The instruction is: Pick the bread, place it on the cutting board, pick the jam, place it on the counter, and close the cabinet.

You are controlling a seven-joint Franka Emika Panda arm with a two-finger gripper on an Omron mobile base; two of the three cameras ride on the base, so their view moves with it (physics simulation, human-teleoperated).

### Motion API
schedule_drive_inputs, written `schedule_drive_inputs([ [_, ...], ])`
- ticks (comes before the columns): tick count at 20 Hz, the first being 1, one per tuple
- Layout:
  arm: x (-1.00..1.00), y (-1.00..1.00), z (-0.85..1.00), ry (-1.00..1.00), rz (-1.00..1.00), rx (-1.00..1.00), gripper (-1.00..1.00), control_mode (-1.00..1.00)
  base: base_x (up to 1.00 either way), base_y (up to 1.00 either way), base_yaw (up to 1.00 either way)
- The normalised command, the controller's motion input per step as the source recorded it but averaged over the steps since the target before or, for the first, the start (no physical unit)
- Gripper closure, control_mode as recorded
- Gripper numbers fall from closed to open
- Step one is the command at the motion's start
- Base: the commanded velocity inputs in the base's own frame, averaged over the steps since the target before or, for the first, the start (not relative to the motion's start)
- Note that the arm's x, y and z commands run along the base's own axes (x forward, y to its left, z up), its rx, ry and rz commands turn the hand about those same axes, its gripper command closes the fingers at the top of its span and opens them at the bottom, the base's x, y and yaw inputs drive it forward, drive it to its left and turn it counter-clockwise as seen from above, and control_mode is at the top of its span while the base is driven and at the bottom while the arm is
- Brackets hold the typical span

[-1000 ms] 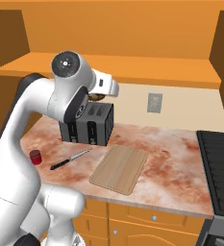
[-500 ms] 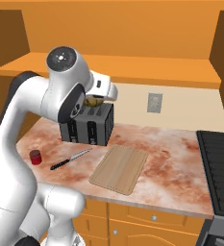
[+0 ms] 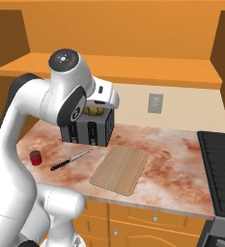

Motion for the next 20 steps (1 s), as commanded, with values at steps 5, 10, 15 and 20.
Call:
schedule_drive_inputs([
  [5, -0.01, -0.08, -0.29, 0.07, 0.00, 0.00, 1.00, -1.00, 0.00, 0.00, 0.00],
  [10, 0.00, -0.07, -0.32, 0.05, 0.00, 0.00, 1.00, -1.00, 0.00, 0.00, 0.00],
  [15, 0.00, -0.08, -0.37, 0.05, 0.00, 0.00, 1.00, -1.00, 0.00, 0.00, 0.00],
  [20, 0.00, -0.04, -0.43, 0.04, 0.00, -0.02, 1.00, -1.00, 0.00, 0.00, 0.00],
])
